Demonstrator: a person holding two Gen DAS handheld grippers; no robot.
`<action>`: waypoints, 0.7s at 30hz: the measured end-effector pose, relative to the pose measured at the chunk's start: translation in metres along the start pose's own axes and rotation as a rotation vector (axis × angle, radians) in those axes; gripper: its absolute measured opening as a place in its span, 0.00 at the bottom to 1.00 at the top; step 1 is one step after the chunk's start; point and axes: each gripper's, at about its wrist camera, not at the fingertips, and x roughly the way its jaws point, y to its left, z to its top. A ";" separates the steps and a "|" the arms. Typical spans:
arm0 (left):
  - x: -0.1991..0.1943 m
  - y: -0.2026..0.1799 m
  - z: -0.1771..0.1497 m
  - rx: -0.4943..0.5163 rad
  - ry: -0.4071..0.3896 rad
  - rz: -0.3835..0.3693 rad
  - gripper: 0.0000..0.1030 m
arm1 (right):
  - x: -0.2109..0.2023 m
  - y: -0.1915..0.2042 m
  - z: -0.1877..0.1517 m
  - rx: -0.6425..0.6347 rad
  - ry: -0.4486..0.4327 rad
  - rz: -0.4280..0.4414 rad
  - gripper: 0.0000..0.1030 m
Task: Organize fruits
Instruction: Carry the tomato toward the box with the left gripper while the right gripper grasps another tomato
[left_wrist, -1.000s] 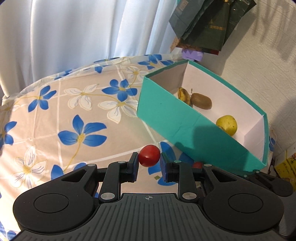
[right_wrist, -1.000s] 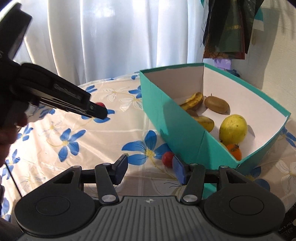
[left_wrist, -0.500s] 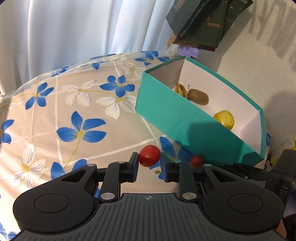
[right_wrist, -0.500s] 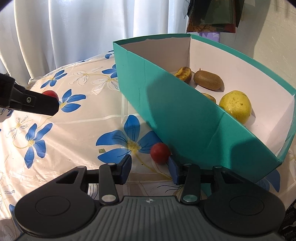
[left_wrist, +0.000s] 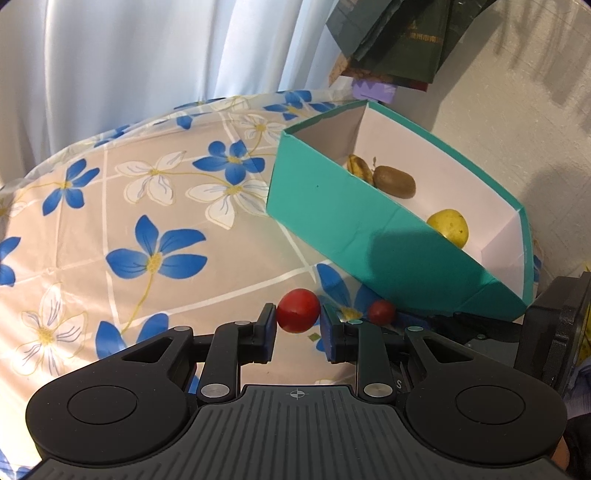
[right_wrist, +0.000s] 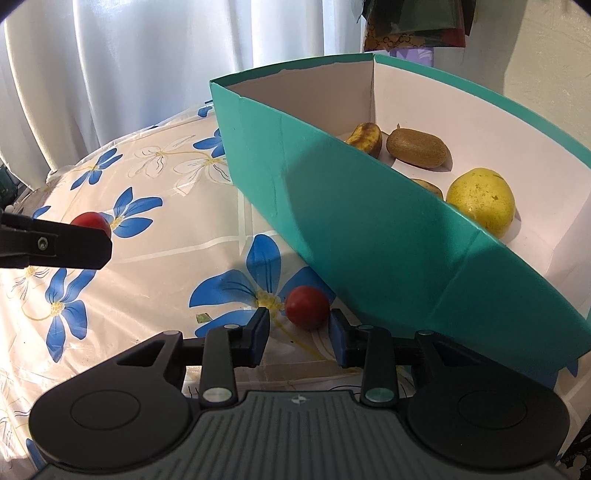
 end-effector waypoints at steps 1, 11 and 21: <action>0.000 0.000 0.000 -0.001 0.001 -0.001 0.28 | 0.000 0.001 0.000 -0.003 -0.004 0.001 0.32; 0.006 0.001 0.000 -0.001 0.015 0.006 0.28 | 0.004 0.004 0.001 -0.048 -0.019 -0.010 0.25; 0.004 -0.005 0.006 0.013 0.019 0.014 0.28 | -0.040 -0.003 0.004 -0.039 -0.091 0.056 0.25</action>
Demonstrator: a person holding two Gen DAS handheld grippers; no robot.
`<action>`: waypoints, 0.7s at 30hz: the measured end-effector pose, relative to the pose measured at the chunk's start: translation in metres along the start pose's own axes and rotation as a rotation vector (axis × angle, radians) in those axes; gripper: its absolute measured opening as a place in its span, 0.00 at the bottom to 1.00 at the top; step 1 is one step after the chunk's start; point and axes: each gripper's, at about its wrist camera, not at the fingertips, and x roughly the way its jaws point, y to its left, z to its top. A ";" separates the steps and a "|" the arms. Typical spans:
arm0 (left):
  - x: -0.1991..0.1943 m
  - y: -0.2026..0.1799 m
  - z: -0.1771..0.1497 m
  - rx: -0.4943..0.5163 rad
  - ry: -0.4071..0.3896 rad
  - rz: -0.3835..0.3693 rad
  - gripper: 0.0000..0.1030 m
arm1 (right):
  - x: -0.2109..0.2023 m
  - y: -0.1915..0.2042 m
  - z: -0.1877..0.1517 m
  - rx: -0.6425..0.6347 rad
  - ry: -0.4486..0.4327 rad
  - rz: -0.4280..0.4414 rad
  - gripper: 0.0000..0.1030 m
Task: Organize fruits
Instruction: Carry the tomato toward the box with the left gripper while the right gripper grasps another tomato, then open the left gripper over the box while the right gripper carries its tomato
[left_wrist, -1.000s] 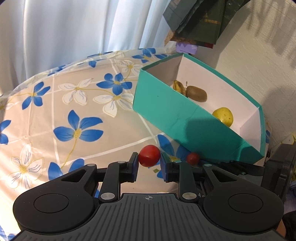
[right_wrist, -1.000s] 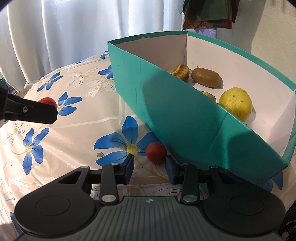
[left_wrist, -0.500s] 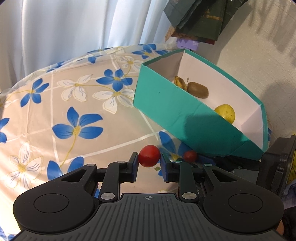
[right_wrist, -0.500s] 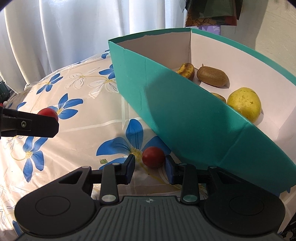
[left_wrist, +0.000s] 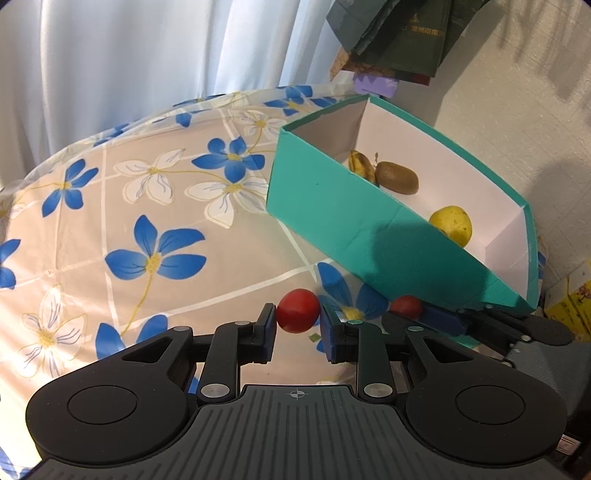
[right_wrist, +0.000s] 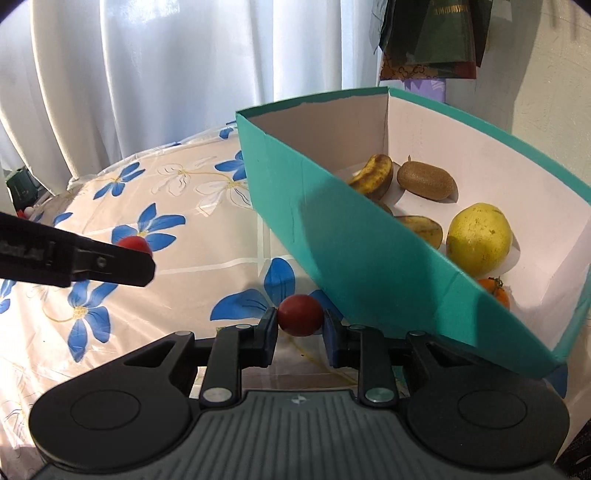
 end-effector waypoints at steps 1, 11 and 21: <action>-0.001 -0.003 0.003 0.008 -0.002 -0.001 0.28 | -0.009 -0.002 0.001 0.002 -0.014 0.008 0.25; -0.009 -0.052 0.047 0.088 -0.086 -0.043 0.28 | -0.084 -0.036 0.007 0.069 -0.140 -0.032 0.25; 0.044 -0.113 0.086 0.141 -0.129 0.053 0.28 | -0.123 -0.066 -0.008 0.130 -0.189 -0.127 0.25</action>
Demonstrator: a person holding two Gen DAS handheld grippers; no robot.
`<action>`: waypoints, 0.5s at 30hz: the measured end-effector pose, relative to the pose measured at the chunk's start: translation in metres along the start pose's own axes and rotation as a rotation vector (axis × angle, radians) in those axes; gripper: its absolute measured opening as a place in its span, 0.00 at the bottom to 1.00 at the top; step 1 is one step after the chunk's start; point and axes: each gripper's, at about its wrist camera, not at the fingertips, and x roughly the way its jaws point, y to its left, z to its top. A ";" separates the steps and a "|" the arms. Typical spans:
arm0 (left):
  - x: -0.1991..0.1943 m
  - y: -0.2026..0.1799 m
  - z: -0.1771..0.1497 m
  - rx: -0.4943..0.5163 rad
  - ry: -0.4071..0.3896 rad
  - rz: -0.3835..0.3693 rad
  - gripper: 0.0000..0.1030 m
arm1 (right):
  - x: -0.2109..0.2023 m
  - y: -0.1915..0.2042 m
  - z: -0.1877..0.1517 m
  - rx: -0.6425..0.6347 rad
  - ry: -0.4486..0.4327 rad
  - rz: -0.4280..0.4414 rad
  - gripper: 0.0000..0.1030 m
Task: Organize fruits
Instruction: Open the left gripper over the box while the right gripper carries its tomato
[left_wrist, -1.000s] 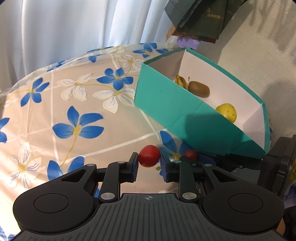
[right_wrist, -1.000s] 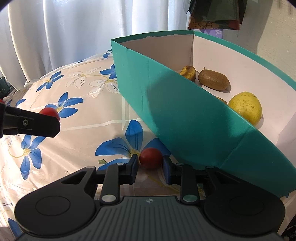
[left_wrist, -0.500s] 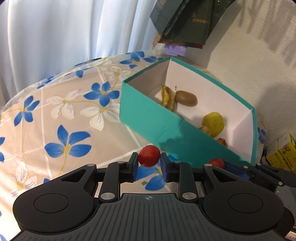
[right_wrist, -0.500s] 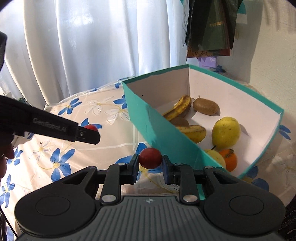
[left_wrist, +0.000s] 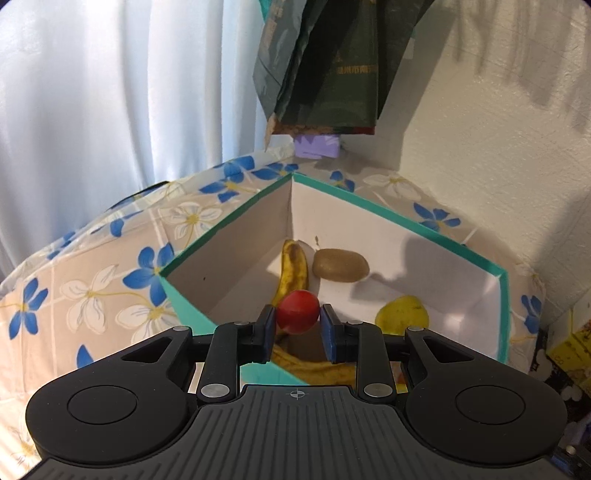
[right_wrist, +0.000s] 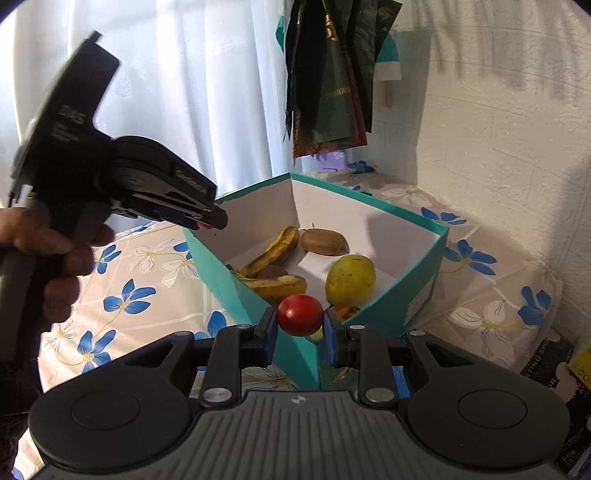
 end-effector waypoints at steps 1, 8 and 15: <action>0.009 -0.003 0.002 0.004 0.004 0.017 0.28 | -0.002 -0.003 -0.001 0.003 -0.005 -0.008 0.25; 0.052 -0.020 0.002 0.026 0.043 0.069 0.29 | -0.019 -0.019 -0.006 0.015 -0.033 -0.045 0.25; 0.071 -0.026 -0.002 0.046 0.082 0.121 0.34 | -0.027 -0.033 -0.009 0.041 -0.050 -0.070 0.25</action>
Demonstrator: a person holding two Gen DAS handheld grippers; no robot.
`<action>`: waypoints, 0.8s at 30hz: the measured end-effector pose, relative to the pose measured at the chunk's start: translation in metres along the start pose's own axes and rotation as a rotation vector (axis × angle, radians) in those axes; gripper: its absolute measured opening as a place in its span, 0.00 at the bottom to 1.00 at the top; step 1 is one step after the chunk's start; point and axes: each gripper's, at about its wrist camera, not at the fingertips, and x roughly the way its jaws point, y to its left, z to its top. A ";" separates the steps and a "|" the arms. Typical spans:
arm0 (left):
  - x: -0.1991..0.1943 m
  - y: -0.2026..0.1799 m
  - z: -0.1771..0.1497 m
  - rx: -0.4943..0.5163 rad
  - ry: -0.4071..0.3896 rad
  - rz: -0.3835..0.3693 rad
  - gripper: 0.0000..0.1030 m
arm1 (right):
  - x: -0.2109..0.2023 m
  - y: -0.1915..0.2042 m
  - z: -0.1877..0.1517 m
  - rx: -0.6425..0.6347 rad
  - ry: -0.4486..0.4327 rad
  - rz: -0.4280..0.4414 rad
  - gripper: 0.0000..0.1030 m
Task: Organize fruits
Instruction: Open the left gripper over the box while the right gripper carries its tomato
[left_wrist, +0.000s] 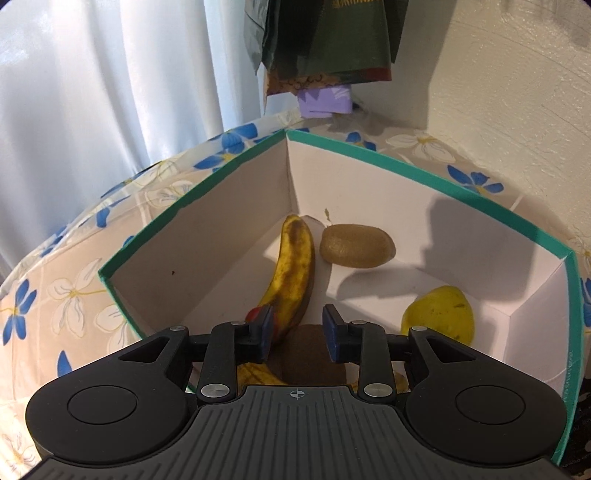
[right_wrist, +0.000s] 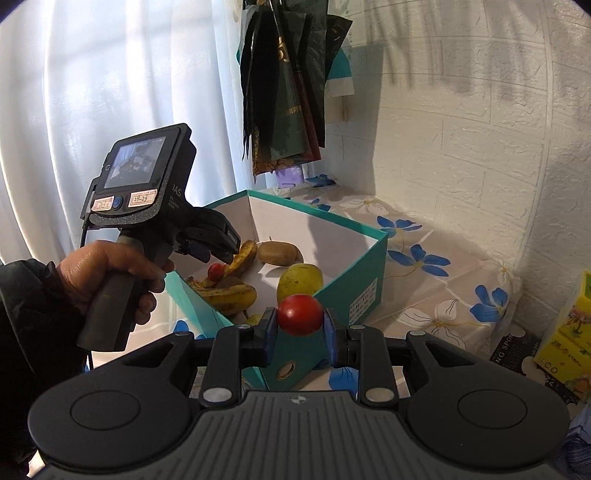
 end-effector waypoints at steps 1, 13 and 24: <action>0.001 0.000 -0.001 0.002 0.001 0.010 0.36 | 0.000 0.000 0.001 0.001 -0.001 0.000 0.25; -0.030 0.005 -0.004 -0.007 -0.088 0.027 0.95 | 0.007 0.003 0.006 0.006 -0.016 0.015 0.25; -0.058 0.013 -0.021 -0.022 -0.086 0.047 0.98 | 0.010 0.014 0.011 -0.011 -0.023 0.038 0.25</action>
